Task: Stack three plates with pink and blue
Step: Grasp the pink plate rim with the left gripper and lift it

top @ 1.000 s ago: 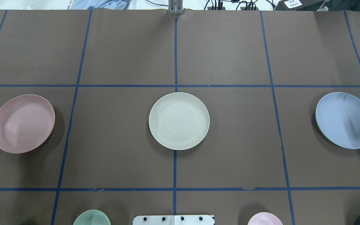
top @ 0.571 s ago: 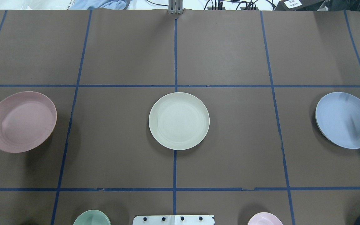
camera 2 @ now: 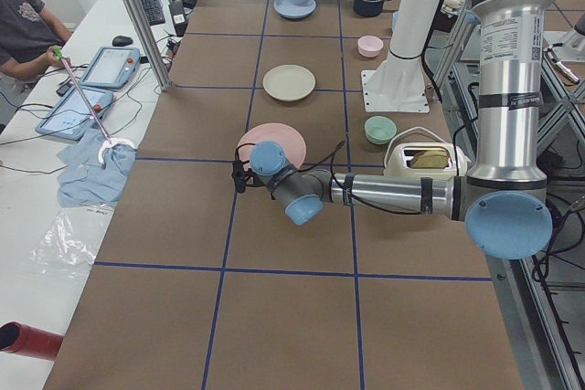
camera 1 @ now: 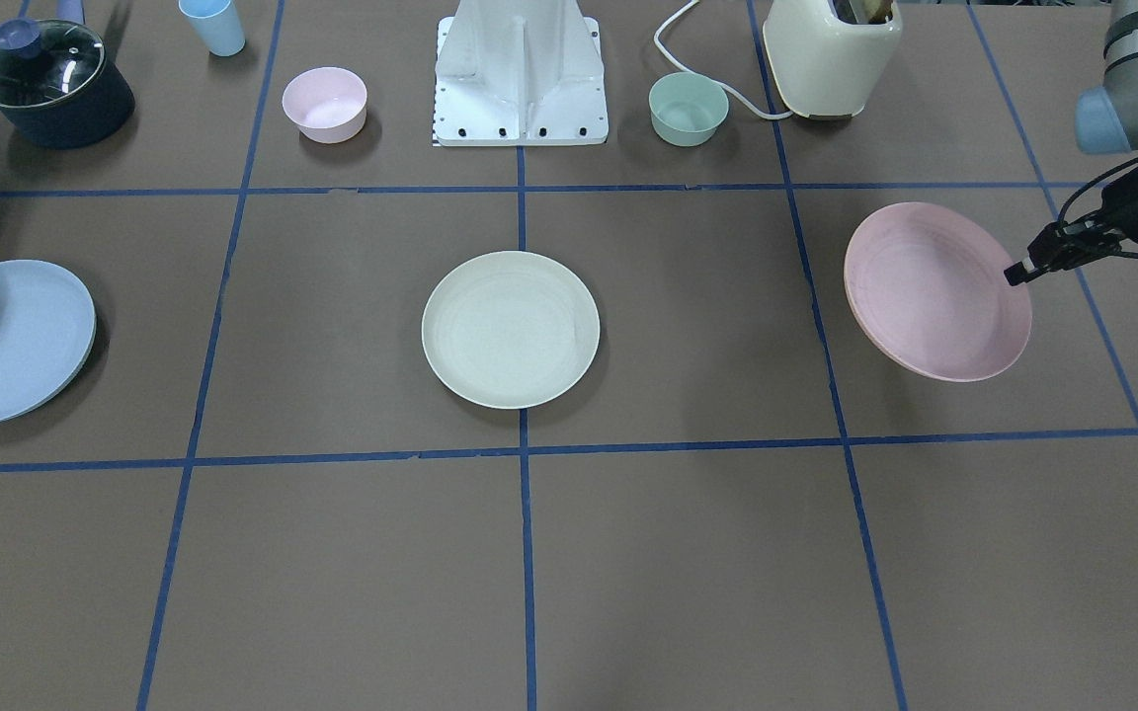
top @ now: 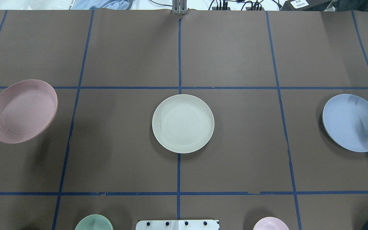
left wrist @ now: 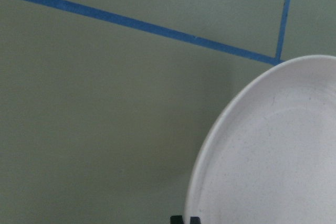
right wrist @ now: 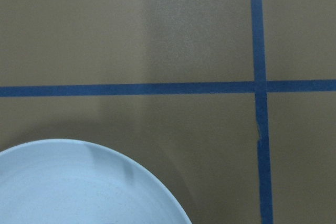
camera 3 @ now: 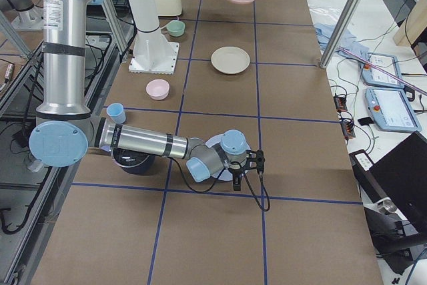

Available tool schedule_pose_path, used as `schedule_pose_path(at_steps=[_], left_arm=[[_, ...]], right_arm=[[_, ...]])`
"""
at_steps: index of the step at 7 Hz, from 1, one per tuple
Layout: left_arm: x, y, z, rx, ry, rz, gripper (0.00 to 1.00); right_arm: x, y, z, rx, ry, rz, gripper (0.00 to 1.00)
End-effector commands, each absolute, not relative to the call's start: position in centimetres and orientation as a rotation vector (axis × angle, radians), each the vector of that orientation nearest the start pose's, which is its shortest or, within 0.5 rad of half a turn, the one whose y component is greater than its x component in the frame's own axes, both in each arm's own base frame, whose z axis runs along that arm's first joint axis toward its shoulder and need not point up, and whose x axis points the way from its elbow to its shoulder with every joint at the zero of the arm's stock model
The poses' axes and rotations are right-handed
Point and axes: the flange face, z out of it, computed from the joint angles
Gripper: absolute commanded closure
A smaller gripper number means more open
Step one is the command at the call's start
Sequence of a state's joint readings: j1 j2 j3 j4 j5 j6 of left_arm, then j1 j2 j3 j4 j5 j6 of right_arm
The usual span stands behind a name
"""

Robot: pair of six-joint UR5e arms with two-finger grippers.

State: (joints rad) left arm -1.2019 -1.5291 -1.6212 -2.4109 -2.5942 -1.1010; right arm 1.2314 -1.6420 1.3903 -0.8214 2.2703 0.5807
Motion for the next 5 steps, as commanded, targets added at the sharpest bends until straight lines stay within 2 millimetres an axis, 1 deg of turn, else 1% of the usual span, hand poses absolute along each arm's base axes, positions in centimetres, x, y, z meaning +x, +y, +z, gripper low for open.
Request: schedule_pose_path(at_steps=[1, 2, 3, 4, 5], left_arm=[[13.4, -47.6, 51.2, -0.078, 1.247, -0.243, 1.00], [13.8, -48.4, 49.9, -0.079, 1.258, -0.254, 1.00], [14.1, -48.7, 49.3, -0.080, 1.264, -0.255, 1.00], [15.0, -49.1, 48.1, -0.097, 1.272, -0.266, 1.00], [18.8, -50.0, 45.2, -0.122, 1.277, -0.291, 1.00]], right_arm=[[-10.1, -46.3, 71.5, 0.094, -0.824, 0.035, 0.03], [-10.1, -46.1, 72.2, 0.076, -0.821, 0.042, 0.48], [-10.1, -45.9, 72.8, 0.069, -0.817, 0.042, 0.96], [-9.8, -45.1, 73.4, 0.065, -0.816, 0.044, 1.00], [-9.8, -45.1, 73.3, 0.070, -0.821, 0.042, 1.00]])
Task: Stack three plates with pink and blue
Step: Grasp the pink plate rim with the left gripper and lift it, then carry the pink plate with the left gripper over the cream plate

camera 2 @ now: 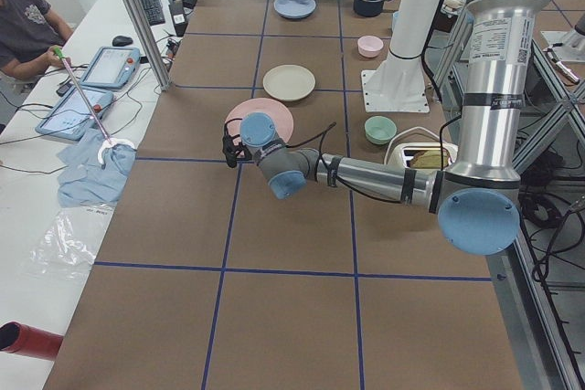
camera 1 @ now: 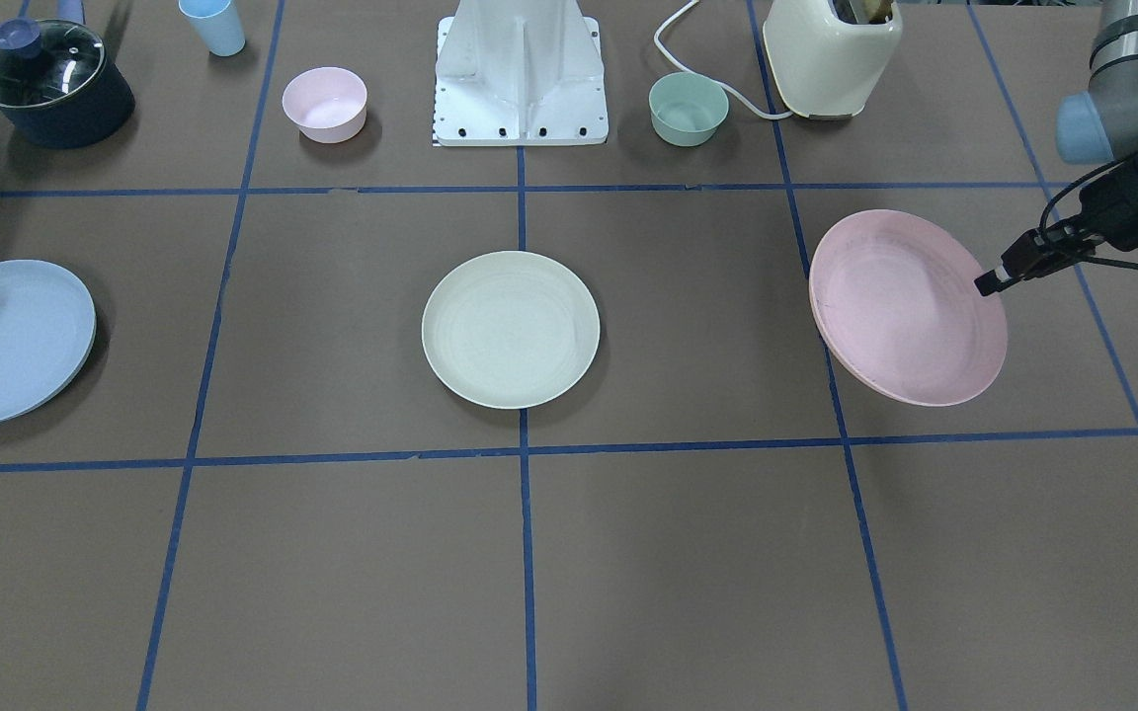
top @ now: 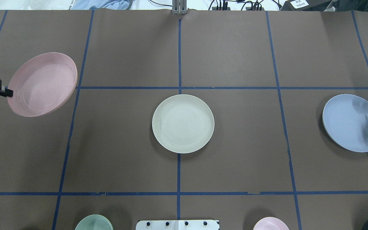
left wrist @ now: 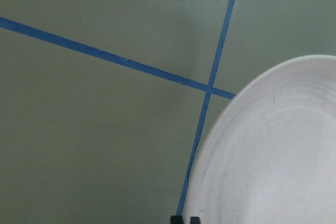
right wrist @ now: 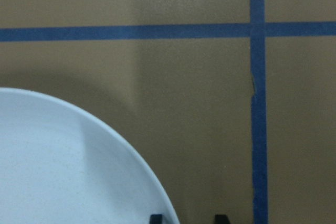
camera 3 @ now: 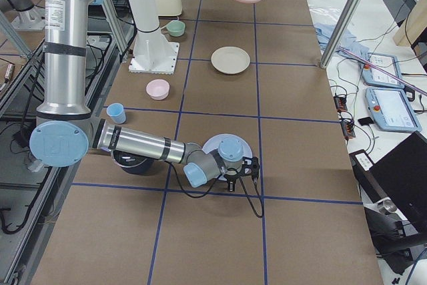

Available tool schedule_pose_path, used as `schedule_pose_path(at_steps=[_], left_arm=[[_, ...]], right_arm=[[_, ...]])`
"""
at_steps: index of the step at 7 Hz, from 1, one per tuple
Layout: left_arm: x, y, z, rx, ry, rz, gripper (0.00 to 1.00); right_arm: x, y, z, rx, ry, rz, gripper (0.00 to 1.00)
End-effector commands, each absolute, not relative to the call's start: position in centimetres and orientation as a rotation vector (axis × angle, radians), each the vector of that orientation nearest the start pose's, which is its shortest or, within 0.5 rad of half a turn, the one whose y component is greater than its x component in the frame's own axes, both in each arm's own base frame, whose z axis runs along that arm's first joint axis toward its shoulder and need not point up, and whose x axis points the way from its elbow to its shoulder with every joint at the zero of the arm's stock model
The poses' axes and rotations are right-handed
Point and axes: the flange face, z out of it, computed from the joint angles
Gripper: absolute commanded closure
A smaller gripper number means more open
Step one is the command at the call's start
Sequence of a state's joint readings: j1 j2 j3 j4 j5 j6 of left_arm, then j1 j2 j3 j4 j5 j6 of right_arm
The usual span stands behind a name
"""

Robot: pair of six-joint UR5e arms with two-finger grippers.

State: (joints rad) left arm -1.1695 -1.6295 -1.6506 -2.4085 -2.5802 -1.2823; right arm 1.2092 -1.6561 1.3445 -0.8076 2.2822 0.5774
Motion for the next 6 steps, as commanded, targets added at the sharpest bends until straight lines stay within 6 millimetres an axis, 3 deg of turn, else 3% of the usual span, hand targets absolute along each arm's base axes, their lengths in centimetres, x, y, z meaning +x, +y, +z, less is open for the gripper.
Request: schedule_pose_path(at_steps=[1, 3, 4, 6], left_arm=[[24.6, -50.3, 42.0, -0.131, 1.273, -0.328, 1.00], [36.5, -49.1, 33.7, -0.181, 1.316, -0.415, 1.00], [40.6, -47.7, 30.9, -0.198, 1.337, -0.425, 1.00], [43.9, -47.0, 27.9, -0.212, 1.355, -0.407, 1.00]], right_arm=[[-9.9, -45.1, 72.7, 0.079, -0.845, 0.035, 1.00], [-9.9, -45.8, 70.9, 0.055, -0.942, 0.023, 1.00], [-8.4, -46.7, 69.8, 0.067, -0.985, 0.042, 1.00], [-5.5, -49.0, 66.3, 0.072, -1.129, 0.053, 1.00]])
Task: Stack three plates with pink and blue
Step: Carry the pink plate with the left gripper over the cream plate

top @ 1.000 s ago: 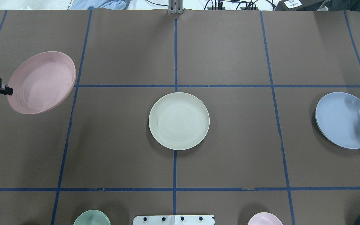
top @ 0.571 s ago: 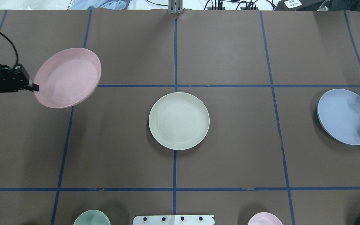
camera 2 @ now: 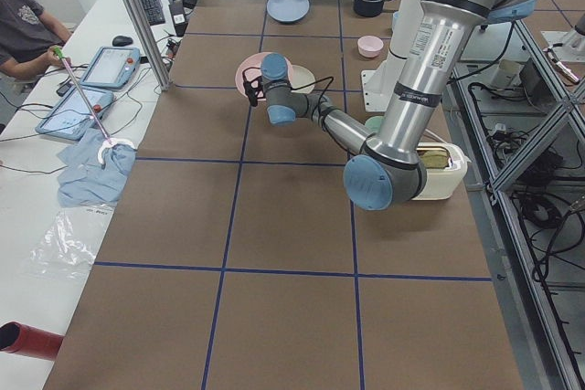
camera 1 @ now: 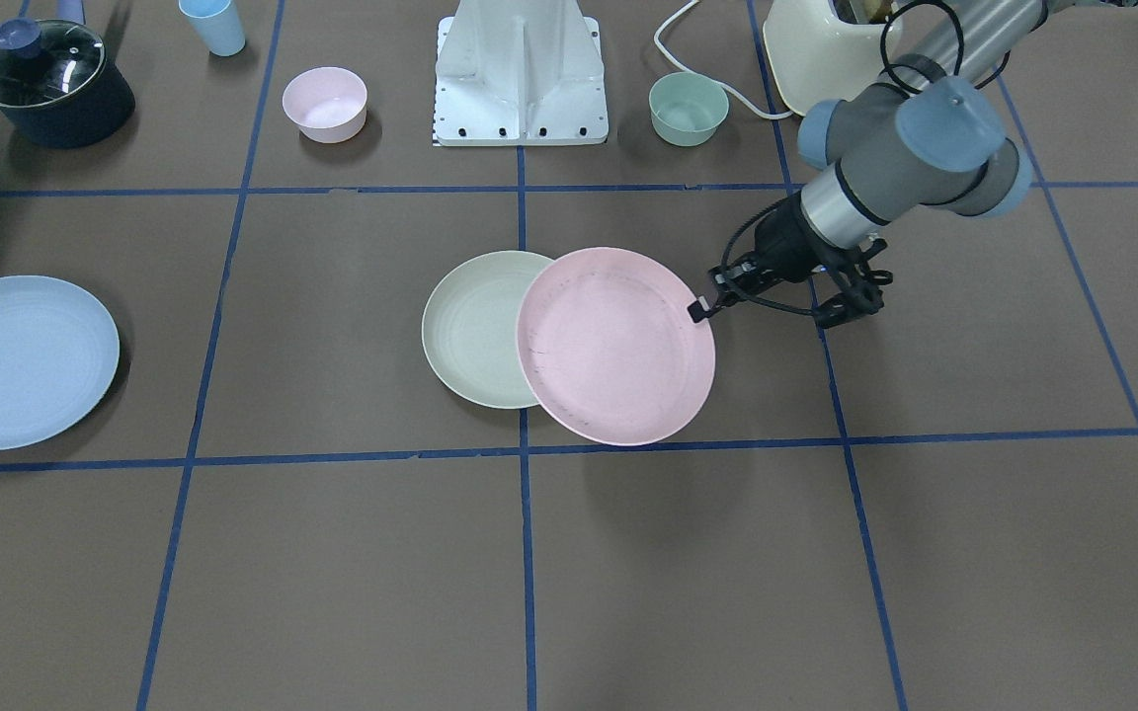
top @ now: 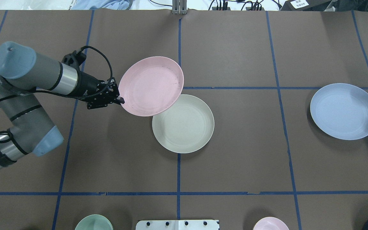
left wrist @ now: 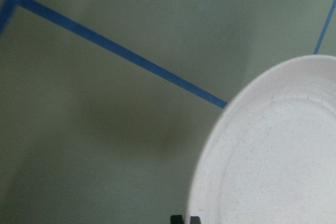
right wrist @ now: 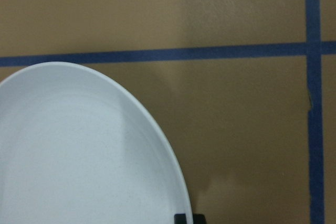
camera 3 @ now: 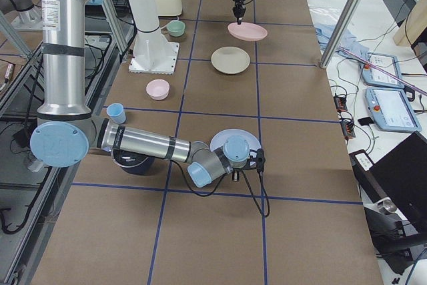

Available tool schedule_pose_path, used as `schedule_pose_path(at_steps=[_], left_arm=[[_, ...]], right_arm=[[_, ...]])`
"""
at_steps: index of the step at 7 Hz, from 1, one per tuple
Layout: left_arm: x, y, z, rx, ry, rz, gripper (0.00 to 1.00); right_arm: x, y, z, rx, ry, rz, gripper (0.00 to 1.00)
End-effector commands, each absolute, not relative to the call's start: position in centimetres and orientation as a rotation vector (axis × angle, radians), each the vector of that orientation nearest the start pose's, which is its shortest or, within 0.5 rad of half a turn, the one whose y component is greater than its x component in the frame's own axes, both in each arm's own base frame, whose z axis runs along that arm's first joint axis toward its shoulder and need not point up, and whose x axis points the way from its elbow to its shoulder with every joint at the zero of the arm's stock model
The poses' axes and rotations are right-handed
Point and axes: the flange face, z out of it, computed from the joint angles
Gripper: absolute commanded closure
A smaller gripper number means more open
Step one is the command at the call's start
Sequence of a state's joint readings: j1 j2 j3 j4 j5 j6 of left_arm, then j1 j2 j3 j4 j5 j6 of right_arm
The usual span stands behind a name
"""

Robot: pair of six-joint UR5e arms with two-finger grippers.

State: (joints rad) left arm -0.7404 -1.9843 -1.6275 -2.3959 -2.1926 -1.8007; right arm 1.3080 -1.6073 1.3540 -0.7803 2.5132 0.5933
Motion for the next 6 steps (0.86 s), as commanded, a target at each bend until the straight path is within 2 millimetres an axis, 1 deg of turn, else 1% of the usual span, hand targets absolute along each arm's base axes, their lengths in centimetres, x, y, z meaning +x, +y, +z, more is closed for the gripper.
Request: schedule_pose_path(at_steps=[1, 2, 3, 5, 6], left_arm=[[46.5, -46.6, 26.2, -0.181, 1.332, -0.433, 1.00], [48.5, -45.1, 25.9, -0.184, 1.318, -0.422, 1.00], [49.9, -43.5, 26.2, -0.202, 1.308, -0.398, 1.00], [51.8, -41.6, 27.0, -0.208, 1.270, -0.392, 1.00], [51.8, -41.5, 27.3, -0.207, 1.260, -0.391, 1.00]], right_arm=[[-4.9, -49.6, 65.3, 0.059, -1.176, 0.053, 1.00], [-4.8, -50.2, 64.4, 0.048, -1.199, 0.067, 1.00], [-5.1, -51.3, 62.8, 0.028, -1.225, 0.090, 1.00], [-4.7, -51.8, 61.7, 0.033, -1.243, 0.093, 1.00], [-4.6, -52.0, 61.4, 0.031, -1.252, 0.089, 1.00]])
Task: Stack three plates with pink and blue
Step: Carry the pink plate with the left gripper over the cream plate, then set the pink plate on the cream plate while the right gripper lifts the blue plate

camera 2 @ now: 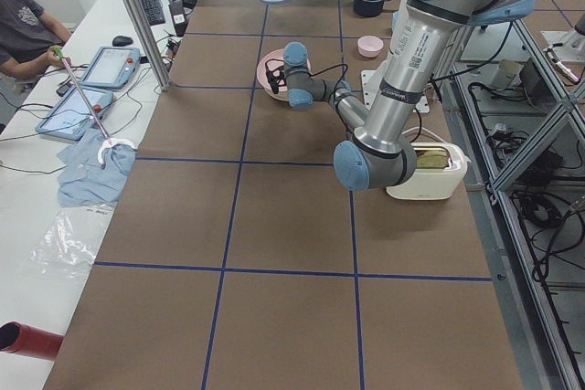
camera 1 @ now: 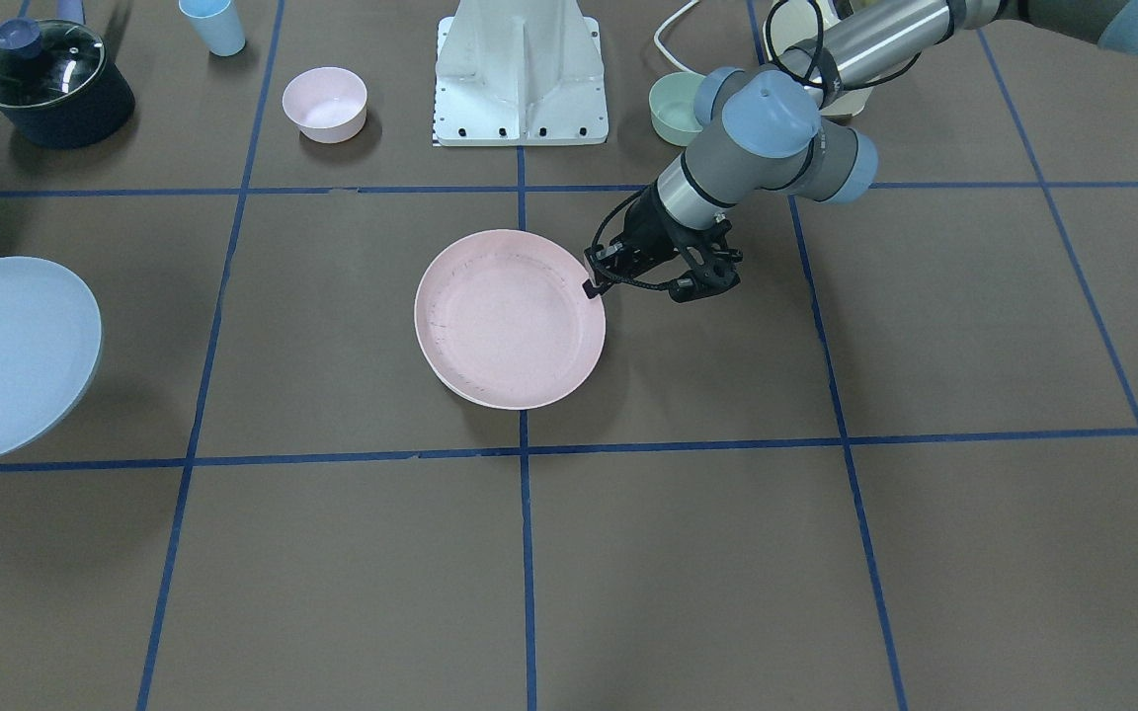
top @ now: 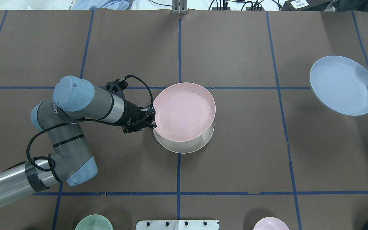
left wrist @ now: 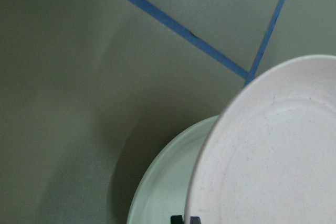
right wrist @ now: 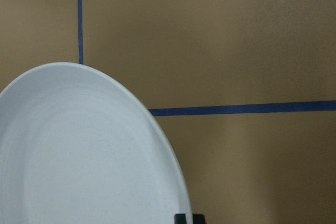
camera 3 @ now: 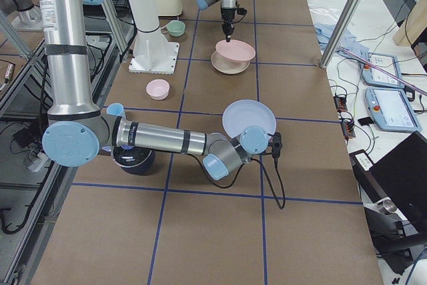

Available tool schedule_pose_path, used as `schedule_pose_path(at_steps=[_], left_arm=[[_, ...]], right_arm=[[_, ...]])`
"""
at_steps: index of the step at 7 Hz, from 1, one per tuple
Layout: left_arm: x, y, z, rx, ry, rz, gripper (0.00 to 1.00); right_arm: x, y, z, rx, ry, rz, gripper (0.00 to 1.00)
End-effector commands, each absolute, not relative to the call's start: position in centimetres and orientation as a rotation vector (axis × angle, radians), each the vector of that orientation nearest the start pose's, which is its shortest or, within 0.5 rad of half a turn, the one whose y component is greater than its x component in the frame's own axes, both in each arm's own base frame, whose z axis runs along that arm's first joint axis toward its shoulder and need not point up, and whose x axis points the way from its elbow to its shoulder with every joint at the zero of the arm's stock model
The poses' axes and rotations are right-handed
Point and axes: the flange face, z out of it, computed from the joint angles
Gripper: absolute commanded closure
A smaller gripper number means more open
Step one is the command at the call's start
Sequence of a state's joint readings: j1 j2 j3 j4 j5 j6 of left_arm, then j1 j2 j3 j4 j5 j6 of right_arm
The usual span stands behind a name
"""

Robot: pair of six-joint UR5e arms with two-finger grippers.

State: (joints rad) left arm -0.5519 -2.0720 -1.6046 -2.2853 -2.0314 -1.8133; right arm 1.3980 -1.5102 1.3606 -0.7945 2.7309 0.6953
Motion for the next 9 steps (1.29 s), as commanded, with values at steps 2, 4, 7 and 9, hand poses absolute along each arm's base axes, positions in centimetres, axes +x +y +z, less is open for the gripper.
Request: schedule_pose_path(at_steps=[2, 4, 7, 9], left_arm=[[51.8, -41.0, 28.1, -0.204, 1.249, -0.388, 0.00], [48.8, -41.7, 27.0, -0.188, 1.264, -0.407, 0.00], [39.3, -43.6, 22.1, -0.005, 1.134, -0.277, 0.00], [34.3, -46.1, 26.8, 0.149, 1.042, -0.151, 0.00]], right_arm=[[-4.7, -52.4, 59.0, 0.027, -1.265, 0.120, 1.00], [-5.0, -53.9, 56.3, 0.028, -1.278, 0.148, 1.00], [-9.3, -56.0, 50.1, 0.008, -1.292, 0.159, 1.00], [-16.4, -54.7, 46.5, 0.021, -1.249, 0.151, 1.00]])
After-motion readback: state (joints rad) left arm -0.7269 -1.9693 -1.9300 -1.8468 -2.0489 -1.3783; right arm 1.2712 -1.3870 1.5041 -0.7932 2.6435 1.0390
